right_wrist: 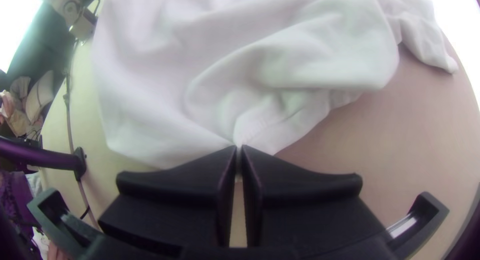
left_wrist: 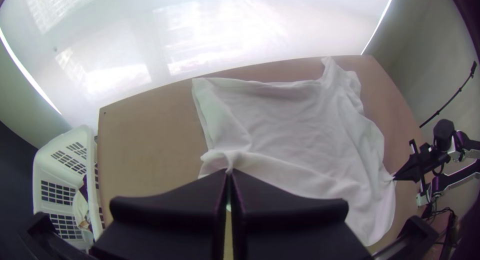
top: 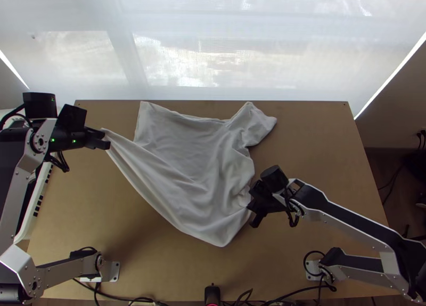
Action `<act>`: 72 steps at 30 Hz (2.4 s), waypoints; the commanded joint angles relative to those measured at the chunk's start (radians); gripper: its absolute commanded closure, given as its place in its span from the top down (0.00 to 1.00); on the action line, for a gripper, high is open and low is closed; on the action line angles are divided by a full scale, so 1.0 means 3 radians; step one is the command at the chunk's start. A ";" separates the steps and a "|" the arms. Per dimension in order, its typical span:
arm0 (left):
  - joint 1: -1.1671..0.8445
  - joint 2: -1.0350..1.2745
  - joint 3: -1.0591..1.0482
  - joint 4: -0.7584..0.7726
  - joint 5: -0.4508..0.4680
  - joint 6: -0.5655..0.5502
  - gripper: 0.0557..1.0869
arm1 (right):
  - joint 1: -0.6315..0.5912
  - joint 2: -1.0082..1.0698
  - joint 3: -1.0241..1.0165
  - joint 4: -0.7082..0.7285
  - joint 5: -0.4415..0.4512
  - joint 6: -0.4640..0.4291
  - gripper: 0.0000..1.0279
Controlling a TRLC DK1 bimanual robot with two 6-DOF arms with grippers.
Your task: Fold the t-shirt
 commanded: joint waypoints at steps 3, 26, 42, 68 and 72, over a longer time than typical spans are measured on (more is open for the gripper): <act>0.0010 -0.0149 0.0074 -0.0187 0.0037 0.0117 0.03 | -0.0490 -0.0397 0.0305 -0.0381 -0.0014 -0.0098 0.03; 0.0015 -0.0210 0.0375 0.0053 0.0190 0.0025 0.03 | -0.1482 0.1204 0.2038 0.0028 -0.0050 -0.0257 0.03; 0.0086 0.0393 -0.0044 0.0836 -0.0219 -0.0062 0.03 | -0.1518 0.2451 0.2795 0.0243 0.0011 0.0199 0.03; 0.0363 0.0010 -0.0801 0.0912 -0.0275 0.0056 0.03 | -0.0925 0.0733 0.2054 -0.0422 0.0027 0.0408 0.92; 0.0342 -0.0098 -0.0811 0.0892 -0.0275 0.0045 0.03 | -0.0521 0.0416 0.1445 -0.0478 0.0027 0.0352 0.94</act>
